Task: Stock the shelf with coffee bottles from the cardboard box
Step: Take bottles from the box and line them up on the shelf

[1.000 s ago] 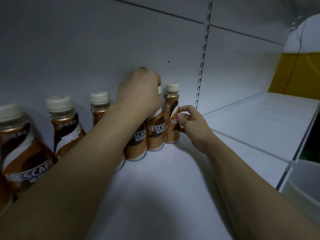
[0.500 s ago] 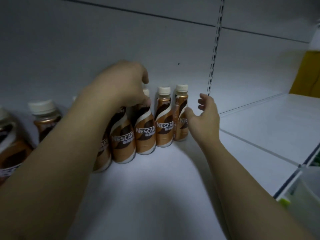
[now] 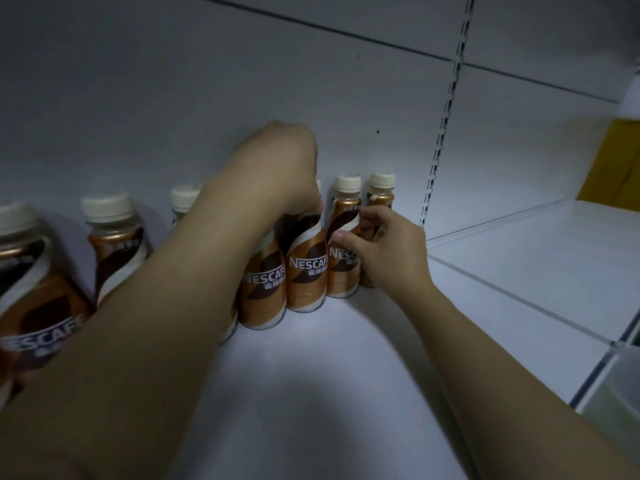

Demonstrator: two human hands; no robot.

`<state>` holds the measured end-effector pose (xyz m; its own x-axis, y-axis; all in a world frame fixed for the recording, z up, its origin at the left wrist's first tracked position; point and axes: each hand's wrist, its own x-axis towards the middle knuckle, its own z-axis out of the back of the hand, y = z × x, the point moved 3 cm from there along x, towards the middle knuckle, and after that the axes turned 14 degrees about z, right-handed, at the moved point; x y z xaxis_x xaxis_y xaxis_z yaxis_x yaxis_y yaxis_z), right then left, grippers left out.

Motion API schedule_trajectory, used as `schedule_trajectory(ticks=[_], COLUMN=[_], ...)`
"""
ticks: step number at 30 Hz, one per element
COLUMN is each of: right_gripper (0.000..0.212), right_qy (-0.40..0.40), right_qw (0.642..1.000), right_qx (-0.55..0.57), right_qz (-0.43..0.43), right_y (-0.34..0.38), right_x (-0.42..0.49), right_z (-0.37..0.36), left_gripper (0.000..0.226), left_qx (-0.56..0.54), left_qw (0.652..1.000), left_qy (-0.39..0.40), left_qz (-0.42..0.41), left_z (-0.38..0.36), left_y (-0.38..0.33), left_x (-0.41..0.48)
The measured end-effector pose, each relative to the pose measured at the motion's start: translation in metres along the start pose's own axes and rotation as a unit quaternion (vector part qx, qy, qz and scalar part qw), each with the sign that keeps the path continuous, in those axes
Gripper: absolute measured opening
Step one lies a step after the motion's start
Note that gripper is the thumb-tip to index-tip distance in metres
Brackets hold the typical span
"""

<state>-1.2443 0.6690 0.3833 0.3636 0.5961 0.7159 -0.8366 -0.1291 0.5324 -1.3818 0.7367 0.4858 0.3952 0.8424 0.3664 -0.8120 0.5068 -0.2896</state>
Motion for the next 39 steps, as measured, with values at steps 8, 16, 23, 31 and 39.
schedule_trajectory(ticks=[8, 16, 23, 31, 39], right_gripper=[0.047, 0.047, 0.048, 0.046, 0.038], right_qy=[0.006, 0.023, 0.025, 0.009, 0.010], right_qw=[1.000, 0.999, 0.999, 0.995, 0.992], right_qx=[-0.003, 0.022, 0.047, 0.097, 0.128], right_qz=[0.005, 0.004, -0.004, -0.011, -0.006], right_y=[0.004, 0.005, 0.006, 0.003, 0.000], right_x=[0.002, 0.000, -0.004, -0.005, -0.006], right_z=[0.002, 0.003, 0.003, 0.000, 0.000], left_gripper=[0.041, 0.047, 0.049, 0.046, 0.043], left_qx=[-0.016, -0.014, -0.014, -0.044, -0.028], left_qw=[1.000, 0.999, 0.999, 0.995, 0.993], left_qy=[0.000, -0.006, -0.018, -0.028, -0.068], left_qz=[0.021, 0.030, 0.035, 0.080, 0.093], left_z=[-0.001, -0.001, 0.003, 0.001, -0.004], left_y=[0.000, 0.001, -0.002, -0.002, -0.006], left_x=[0.006, 0.006, -0.002, -0.009, -0.016])
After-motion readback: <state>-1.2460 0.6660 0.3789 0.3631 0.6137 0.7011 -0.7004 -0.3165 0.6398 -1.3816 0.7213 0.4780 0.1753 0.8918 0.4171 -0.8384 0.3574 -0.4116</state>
